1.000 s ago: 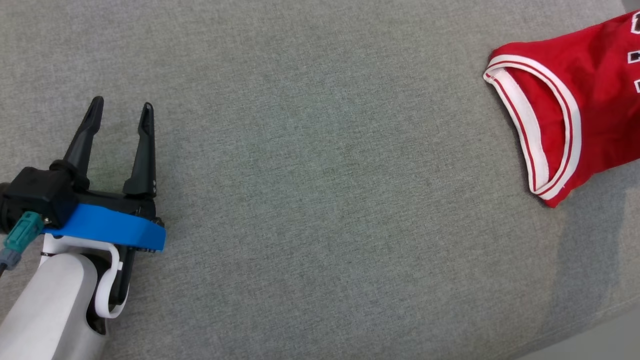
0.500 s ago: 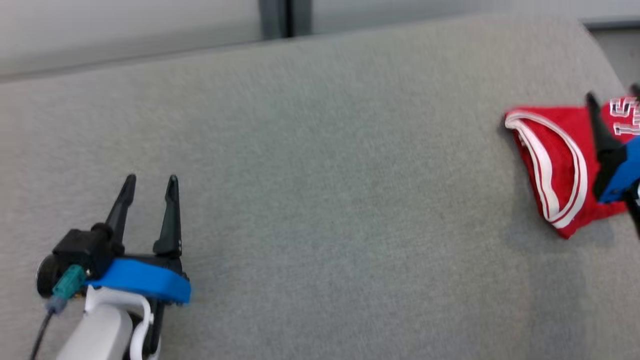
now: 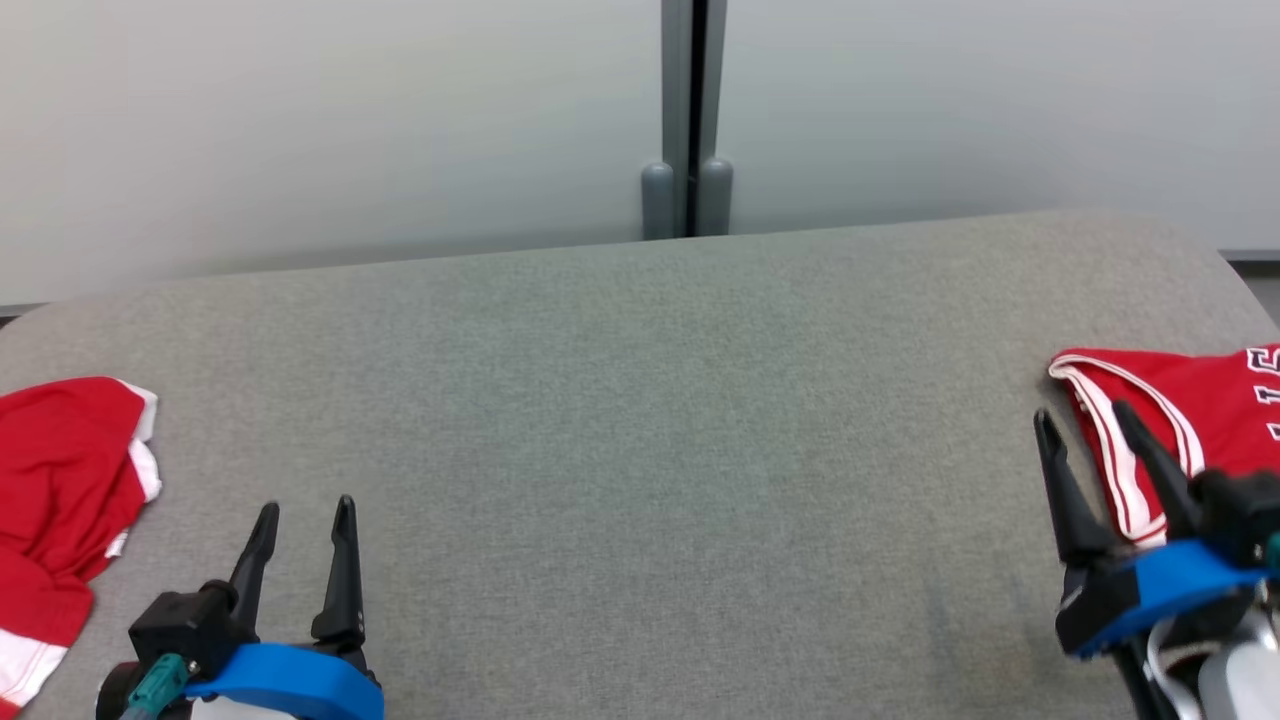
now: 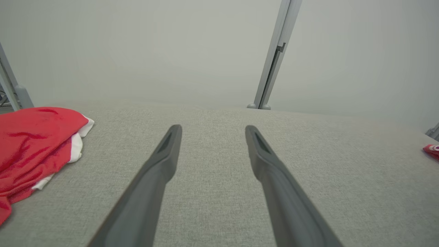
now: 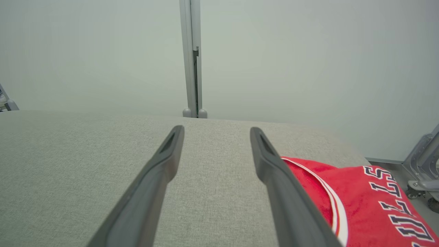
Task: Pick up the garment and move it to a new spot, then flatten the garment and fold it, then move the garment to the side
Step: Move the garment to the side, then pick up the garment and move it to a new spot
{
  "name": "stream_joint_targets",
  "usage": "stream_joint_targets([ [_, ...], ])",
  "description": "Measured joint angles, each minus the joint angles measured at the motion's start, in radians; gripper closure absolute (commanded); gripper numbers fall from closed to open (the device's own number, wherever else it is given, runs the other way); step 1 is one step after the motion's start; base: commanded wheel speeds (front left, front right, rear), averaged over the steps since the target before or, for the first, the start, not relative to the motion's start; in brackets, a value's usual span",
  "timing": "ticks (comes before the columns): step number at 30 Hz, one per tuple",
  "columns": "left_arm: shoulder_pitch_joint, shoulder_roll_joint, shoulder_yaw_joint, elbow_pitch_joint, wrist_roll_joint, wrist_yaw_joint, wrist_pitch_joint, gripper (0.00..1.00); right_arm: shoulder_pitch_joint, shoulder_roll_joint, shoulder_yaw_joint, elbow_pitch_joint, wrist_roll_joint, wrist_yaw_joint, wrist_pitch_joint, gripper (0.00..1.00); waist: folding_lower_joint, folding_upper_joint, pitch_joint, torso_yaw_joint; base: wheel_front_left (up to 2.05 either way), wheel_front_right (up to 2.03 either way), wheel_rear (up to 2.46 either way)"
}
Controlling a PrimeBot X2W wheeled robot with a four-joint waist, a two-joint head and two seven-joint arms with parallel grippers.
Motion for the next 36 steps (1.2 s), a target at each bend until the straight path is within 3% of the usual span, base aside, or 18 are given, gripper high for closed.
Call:
stream_joint_targets([
  [9, 0.051, -0.028, 0.032, 0.001, 0.009, 0.002, 0.0, 0.0, 0.17, 0.104, -0.022, -0.1, -0.05, 0.0, -0.022, 0.0, 0.0002, 0.0, -0.041, 0.023, 0.0, 0.0, 0.0],
  [24, 0.071, -0.053, 0.056, -0.005, 0.035, 0.004, 0.0, 0.0, 0.179, 0.127, -0.022, -0.1, -0.068, 0.0, -0.011, 0.0, 0.0004, 0.0, -0.04, 0.018, 0.0, 0.0, 0.0],
  [36, 0.071, -0.053, 0.057, -0.013, 0.043, 0.005, 0.0, 0.0, 0.173, 0.13, -0.026, -0.079, -0.059, 0.0, -0.016, 0.0, 0.0004, 0.0, -0.043, 0.136, 0.0, 0.0, 0.0],
])
